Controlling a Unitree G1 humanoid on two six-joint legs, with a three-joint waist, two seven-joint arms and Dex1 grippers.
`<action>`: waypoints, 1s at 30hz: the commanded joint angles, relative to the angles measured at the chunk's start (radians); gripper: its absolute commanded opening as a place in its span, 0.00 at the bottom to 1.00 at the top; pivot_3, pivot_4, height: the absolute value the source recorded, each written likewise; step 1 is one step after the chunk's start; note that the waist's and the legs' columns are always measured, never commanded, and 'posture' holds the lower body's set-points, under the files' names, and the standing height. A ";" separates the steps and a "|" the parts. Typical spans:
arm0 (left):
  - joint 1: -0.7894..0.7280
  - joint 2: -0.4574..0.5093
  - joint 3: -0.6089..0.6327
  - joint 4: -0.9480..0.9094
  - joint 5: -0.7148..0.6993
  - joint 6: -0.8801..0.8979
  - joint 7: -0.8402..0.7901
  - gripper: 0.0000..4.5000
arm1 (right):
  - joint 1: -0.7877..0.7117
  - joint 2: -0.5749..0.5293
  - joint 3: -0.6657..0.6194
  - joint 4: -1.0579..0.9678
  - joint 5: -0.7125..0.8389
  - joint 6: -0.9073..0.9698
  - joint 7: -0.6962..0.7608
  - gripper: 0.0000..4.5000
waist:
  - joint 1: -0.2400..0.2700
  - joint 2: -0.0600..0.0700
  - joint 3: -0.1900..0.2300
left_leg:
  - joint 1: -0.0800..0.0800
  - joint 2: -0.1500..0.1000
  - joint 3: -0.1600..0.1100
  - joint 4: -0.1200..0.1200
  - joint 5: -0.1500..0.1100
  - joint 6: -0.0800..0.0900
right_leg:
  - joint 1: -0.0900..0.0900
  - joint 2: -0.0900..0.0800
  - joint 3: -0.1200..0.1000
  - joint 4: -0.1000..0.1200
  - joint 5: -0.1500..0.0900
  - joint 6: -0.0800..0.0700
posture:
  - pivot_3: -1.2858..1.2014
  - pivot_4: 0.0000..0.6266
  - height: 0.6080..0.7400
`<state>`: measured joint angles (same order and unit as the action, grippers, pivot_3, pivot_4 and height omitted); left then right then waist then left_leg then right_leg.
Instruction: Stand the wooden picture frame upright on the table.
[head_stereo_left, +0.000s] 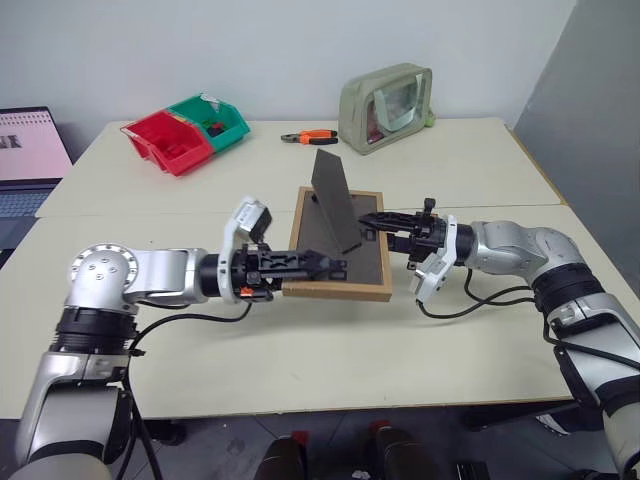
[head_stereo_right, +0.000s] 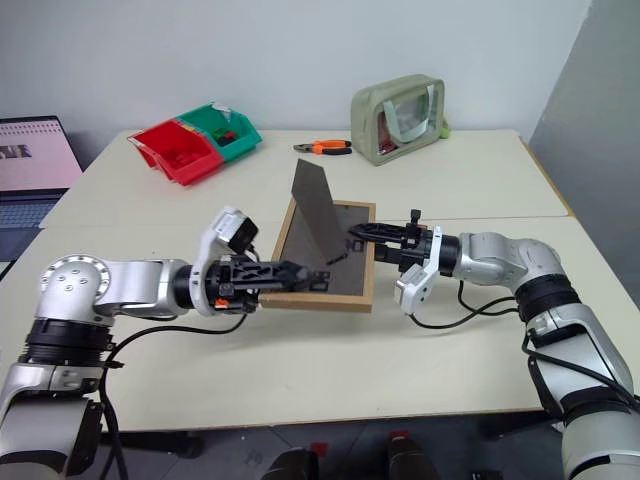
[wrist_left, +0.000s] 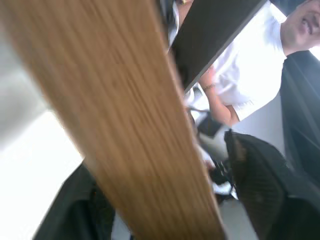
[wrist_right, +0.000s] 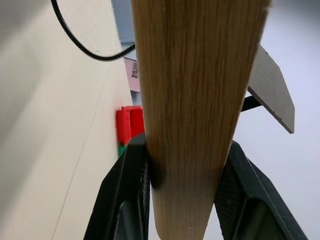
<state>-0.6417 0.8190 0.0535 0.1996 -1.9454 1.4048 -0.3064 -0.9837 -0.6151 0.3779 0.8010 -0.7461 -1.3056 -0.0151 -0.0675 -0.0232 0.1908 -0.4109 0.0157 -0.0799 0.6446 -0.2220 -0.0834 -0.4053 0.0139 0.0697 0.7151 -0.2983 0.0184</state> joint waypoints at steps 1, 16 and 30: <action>0.097 0.064 0.242 -0.073 -0.027 -0.137 0.090 0.97 | 0.033 0.018 -0.010 0.077 0.264 0.051 0.148 0.28 | -0.006 0.000 0.000 | 0.000 0.000 0.000 0.000 -0.001 0.001 | 0.000 0.000 0.000 0.000 0.000 0.000 | 0.52 0.24 1.00; 0.682 0.096 0.318 -0.858 0.850 -0.577 0.144 1.00 | -0.089 0.472 -0.261 0.171 1.112 1.456 1.208 0.28 | -0.009 0.000 0.000 | 0.006 0.010 0.001 -0.002 -0.002 0.003 | 0.005 0.003 0.000 0.000 0.000 -0.003 | 0.52 0.24 1.00; 0.741 0.022 0.299 -0.822 1.066 -0.635 0.027 1.00 | -0.053 0.570 -0.255 0.329 0.958 1.431 1.195 0.28 | 0.010 -0.001 0.000 | 0.007 0.010 0.006 -0.004 -0.003 0.003 | 0.004 0.004 -0.001 -0.001 -0.001 -0.004 | 0.52 0.24 1.00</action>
<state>0.0993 0.8456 0.3529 -0.6266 -0.9109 0.7783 -0.2664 -1.0597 -0.0500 0.1281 1.1223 0.2463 0.1388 1.2094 -0.0571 -0.0238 0.1906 -0.4029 0.0255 -0.0740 0.6400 -0.2245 -0.0802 -0.4012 0.0178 0.0692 0.7137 -0.2989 0.0145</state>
